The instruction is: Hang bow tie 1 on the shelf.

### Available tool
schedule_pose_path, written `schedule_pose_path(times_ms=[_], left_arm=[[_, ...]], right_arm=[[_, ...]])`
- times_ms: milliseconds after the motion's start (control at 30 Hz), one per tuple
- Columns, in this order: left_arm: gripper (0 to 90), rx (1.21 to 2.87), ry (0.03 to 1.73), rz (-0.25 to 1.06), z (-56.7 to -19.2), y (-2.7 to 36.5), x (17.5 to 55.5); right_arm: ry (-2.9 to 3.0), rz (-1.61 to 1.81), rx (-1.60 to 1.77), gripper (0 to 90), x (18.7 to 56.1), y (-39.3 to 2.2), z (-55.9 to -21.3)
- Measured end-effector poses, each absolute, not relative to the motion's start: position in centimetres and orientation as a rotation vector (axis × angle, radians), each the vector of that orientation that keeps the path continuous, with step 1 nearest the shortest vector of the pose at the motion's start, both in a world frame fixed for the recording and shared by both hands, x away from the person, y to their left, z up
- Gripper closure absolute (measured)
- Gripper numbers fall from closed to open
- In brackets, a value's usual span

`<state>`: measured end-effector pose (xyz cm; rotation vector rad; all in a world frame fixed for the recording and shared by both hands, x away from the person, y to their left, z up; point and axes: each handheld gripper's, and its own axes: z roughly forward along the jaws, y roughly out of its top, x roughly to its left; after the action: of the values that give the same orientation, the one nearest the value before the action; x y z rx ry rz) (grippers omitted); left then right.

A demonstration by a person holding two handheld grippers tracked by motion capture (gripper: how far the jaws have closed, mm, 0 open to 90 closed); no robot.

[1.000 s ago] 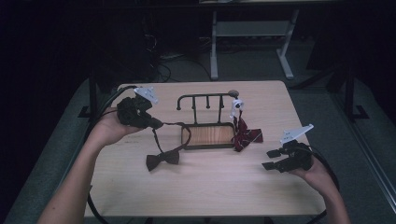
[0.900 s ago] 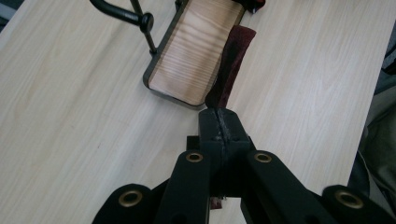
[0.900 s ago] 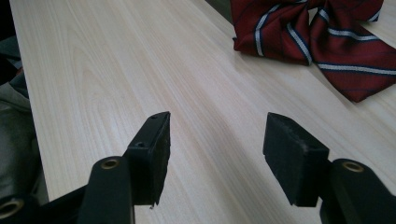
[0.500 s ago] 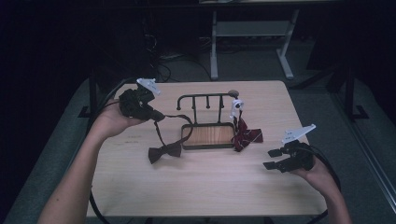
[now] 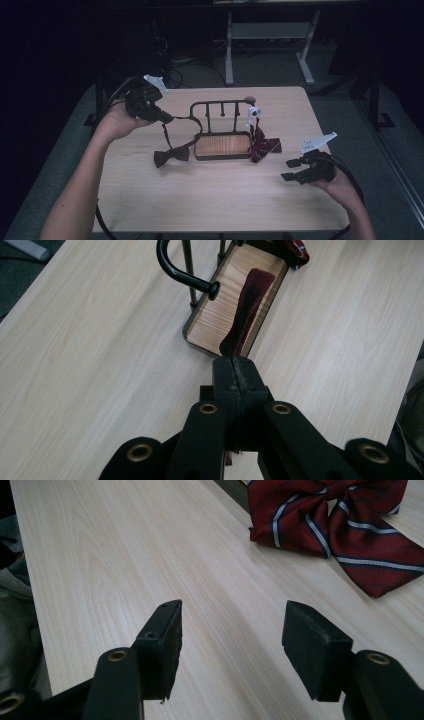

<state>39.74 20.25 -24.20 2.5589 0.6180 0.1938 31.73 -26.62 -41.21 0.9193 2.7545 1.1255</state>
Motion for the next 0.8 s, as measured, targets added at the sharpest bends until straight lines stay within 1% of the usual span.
schedule_pose_path(times_ms=[333, 533, 800], left_arm=[[90.0, 2.556, 0.648, 0.196, -24.1, 19.7, 40.9], [90.0, 2.556, 0.659, 0.17, -24.2, 19.4, 41.7], [90.0, 2.542, 0.716, 0.181, -24.5, 19.7, 42.7]], right_arm=[[2.754, 1.127, 0.917, 41.1, 31.7, -26.7, -41.1], [2.754, 1.125, 0.922, 41.1, 31.7, -26.7, -41.1], [2.752, 1.13, 0.908, 41.2, 31.7, -26.8, -41.0]])
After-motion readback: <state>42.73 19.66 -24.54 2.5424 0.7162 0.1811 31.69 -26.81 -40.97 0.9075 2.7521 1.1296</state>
